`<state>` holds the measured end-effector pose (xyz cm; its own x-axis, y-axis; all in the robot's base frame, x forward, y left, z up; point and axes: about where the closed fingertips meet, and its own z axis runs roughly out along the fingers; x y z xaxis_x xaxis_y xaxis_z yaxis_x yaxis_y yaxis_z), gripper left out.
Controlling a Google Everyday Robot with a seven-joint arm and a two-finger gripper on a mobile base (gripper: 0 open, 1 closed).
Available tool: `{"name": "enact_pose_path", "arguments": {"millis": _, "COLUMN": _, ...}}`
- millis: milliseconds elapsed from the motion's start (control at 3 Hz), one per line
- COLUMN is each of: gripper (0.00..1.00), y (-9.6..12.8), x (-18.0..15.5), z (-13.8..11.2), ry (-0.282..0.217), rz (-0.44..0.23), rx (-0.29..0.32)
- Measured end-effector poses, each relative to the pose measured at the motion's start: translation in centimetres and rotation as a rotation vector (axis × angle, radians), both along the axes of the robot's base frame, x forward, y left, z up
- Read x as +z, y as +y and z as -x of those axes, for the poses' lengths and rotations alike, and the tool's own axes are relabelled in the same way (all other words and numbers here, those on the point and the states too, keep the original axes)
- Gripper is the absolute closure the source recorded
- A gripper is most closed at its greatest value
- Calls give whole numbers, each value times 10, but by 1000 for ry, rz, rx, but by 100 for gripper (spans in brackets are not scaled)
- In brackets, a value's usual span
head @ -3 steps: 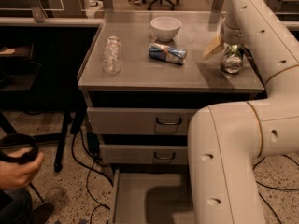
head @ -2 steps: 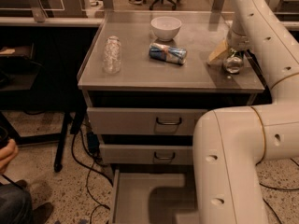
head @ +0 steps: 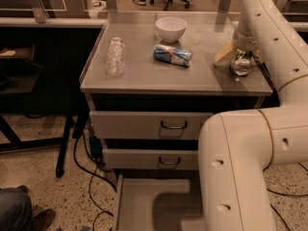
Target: Place green can into bottom drawer
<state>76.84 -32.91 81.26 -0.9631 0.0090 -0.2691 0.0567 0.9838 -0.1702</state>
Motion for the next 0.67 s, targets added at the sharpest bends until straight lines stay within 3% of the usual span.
{"name": "enact_pose_path", "arguments": {"millis": 667, "gripper": 88, "y": 0, "x": 0, "z": 0, "ry": 0, "rz": 0, "rx": 0}}
